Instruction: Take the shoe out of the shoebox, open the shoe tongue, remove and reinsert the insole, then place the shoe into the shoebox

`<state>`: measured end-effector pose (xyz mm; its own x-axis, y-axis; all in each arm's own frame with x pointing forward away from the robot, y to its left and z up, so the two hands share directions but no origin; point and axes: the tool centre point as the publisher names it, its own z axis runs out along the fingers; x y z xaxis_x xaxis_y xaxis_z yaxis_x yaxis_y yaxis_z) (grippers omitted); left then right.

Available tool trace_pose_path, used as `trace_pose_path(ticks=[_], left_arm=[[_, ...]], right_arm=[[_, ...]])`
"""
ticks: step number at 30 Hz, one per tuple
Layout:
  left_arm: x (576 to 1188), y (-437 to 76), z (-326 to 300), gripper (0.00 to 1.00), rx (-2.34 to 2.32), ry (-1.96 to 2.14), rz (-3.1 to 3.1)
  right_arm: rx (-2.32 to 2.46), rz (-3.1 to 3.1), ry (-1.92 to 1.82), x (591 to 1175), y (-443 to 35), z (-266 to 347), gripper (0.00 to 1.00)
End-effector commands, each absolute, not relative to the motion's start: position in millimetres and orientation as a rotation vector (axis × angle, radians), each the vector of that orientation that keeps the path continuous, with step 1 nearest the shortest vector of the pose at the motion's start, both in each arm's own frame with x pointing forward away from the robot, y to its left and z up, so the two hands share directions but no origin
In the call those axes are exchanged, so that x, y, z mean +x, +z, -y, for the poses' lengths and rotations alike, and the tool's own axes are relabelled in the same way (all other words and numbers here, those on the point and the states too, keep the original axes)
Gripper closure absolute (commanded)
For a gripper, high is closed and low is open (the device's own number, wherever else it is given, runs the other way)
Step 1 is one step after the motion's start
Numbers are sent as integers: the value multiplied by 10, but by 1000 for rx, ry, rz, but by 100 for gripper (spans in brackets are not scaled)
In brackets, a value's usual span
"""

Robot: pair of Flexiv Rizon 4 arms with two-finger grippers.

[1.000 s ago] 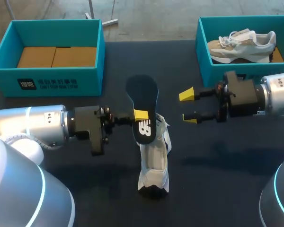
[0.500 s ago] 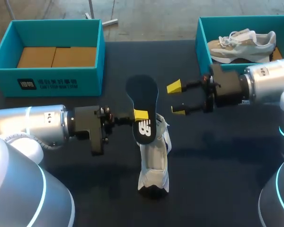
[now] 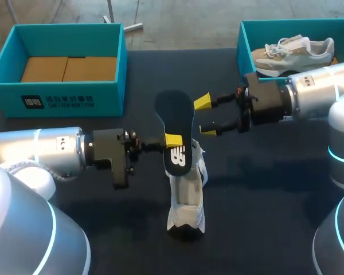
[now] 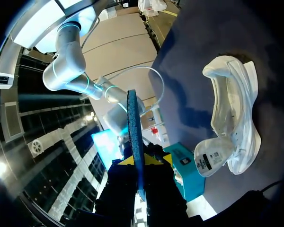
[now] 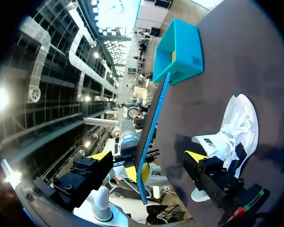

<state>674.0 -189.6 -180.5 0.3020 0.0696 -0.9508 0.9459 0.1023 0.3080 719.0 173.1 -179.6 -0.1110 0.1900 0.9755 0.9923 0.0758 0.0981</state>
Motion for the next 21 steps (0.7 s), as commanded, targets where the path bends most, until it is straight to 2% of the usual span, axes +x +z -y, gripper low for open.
trace_pose_path(ticks=[1, 3, 6, 9, 11, 13, 15, 17, 21], left_arm=[[6766, -1845, 1984, 100, 1295, -857, -1072], [6776, -1852, 1993, 100, 1300, -846, -1074], [6776, -1852, 1993, 100, 1300, -846, -1074], [6776, -1852, 1993, 100, 1300, -846, -1074], [6776, -1852, 1993, 100, 1300, -846, -1074], [6776, -1852, 1993, 100, 1300, -846, -1074], [6776, -1852, 1993, 100, 1300, -846, -1074], [6776, -1852, 1993, 100, 1300, -846, -1074], [6776, -1852, 1993, 100, 1300, -846, -1074]], right_arm=[[-1244, 1463, -1142, 7207, -1823, -1817, 0], [-1241, 1464, -1144, 7213, -1826, -1839, 0], [-1240, 1463, -1144, 7217, -1827, -1886, 8], [-1251, 1452, -1124, 7222, -1832, -1923, 9], [-1258, 1436, -1111, 7223, -1834, -1944, 13], [-1257, 1421, -1101, 7223, -1837, -1965, 20], [-1264, 1419, -1091, 7218, -1836, -1990, 34], [-1263, 1415, -1088, 7208, -1826, -2006, 36], [-1272, 1403, -1076, 7181, -1801, -2030, 53]])
